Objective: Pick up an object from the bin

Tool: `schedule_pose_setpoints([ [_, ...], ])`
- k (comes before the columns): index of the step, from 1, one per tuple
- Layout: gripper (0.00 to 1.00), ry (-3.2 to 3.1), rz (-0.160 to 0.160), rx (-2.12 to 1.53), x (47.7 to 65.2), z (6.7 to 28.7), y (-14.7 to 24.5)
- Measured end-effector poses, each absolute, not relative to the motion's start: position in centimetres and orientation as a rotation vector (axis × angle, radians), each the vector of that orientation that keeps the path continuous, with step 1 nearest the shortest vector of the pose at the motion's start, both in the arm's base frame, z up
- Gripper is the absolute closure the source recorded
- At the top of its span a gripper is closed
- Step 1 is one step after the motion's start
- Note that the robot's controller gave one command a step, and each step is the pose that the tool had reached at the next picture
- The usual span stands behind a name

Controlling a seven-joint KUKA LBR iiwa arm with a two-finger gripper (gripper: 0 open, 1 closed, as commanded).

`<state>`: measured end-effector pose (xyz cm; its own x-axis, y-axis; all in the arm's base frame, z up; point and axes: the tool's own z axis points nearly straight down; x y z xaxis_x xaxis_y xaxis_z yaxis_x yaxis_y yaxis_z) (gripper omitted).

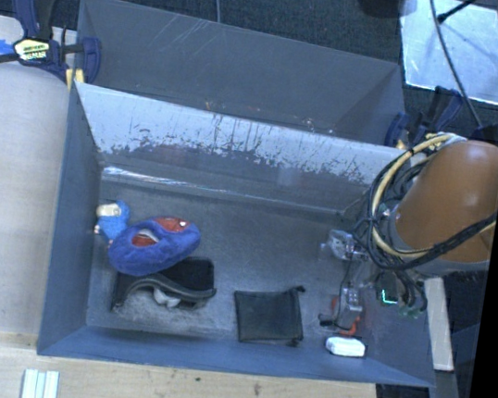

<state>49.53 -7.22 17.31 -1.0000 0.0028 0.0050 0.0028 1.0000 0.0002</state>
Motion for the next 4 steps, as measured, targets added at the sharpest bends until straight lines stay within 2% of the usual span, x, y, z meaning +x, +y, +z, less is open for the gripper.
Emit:
schedule_pose_setpoints([
  [1,0.00,-3.138,-0.002,-0.071,50.8,6.6,-4.7],
  [2,0.00,-3.125,-0.001,-0.309,48.8,10.0,-2.9],
  [3,0.00,-3.108,0.000,-0.441,48.7,10.0,-3.4],
  [4,0.00,-3.096,0.000,-0.524,48.7,6.9,-3.0],
])
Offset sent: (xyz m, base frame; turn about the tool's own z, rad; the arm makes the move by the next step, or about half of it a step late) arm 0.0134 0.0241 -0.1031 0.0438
